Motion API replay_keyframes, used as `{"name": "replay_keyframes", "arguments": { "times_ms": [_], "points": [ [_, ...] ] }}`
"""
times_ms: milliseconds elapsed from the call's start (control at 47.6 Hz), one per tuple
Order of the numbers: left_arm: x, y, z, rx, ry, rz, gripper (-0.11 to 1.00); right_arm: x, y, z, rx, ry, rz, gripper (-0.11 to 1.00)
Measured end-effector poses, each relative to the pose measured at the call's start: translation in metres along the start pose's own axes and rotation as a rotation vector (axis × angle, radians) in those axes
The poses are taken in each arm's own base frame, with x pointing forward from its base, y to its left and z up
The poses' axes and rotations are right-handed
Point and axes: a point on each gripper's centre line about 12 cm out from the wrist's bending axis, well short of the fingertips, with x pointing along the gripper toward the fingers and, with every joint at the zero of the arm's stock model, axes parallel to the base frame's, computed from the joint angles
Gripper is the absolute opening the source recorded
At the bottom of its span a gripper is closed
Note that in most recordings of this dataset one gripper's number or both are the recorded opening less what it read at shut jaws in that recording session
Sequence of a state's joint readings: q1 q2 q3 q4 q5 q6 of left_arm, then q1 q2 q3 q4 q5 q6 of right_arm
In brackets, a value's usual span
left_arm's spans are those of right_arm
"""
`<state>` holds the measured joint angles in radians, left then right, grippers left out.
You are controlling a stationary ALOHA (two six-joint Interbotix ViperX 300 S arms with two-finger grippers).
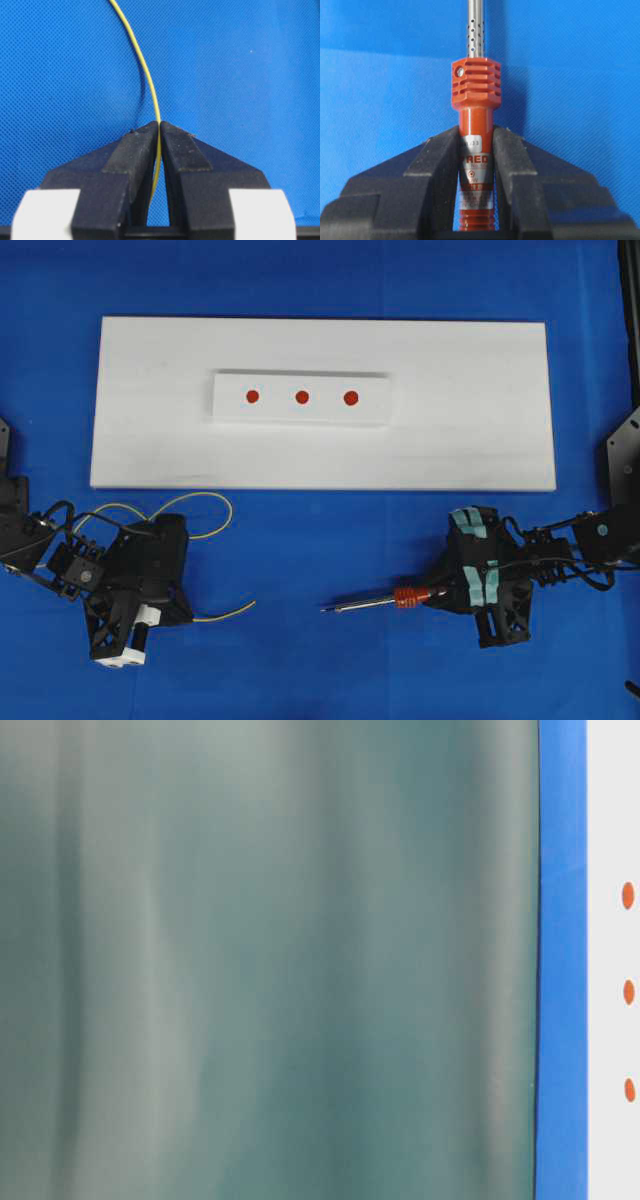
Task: Touch the tip of the soldering iron to the tip of the solder at the mark.
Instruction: 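Lower the solder wire and iron onto the table and open both grippers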
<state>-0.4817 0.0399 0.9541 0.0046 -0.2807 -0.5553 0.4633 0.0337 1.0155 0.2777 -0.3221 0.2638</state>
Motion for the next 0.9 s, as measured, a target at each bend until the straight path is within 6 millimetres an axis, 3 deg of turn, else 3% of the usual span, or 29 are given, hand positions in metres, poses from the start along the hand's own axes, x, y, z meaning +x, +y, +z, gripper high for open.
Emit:
{"name": "replay_keyframes", "arguments": {
  "times_ms": [63, 126, 189, 294, 399, 462, 588, 904],
  "points": [
    [0.000, 0.000, -0.001, 0.002, 0.001, 0.001, 0.16, 0.001, 0.001, 0.000, -0.001, 0.002, 0.000, 0.07],
    [0.000, 0.000, 0.000, 0.000, 0.000, 0.000, 0.32, 0.002, 0.001, 0.001, 0.001, -0.002, 0.000, 0.08],
    [0.000, 0.000, 0.001, 0.002, -0.002, 0.000, 0.48, 0.002, 0.001, 0.001, 0.002, -0.001, 0.000, 0.17],
    [0.000, 0.000, 0.001, 0.002, 0.002, 0.003, 0.69, 0.002, 0.001, 0.003, 0.003, -0.006, 0.002, 0.47],
    [-0.002, 0.000, 0.002, 0.002, 0.020, 0.014, 0.71, 0.002, 0.002, 0.005, 0.005, -0.013, 0.004, 0.80],
    [-0.007, -0.002, 0.006, 0.004, 0.026, 0.019, 0.71, -0.002, 0.002, 0.010, 0.004, -0.025, 0.007, 0.92],
    [-0.027, -0.007, 0.021, 0.010, 0.025, 0.030, 0.71, -0.018, 0.001, 0.028, 0.015, -0.057, 0.013, 0.83],
    [-0.098, 0.001, 0.066, 0.099, -0.112, 0.052, 0.71, -0.093, -0.012, 0.088, -0.066, -0.209, 0.010, 0.84]
  ]
}}
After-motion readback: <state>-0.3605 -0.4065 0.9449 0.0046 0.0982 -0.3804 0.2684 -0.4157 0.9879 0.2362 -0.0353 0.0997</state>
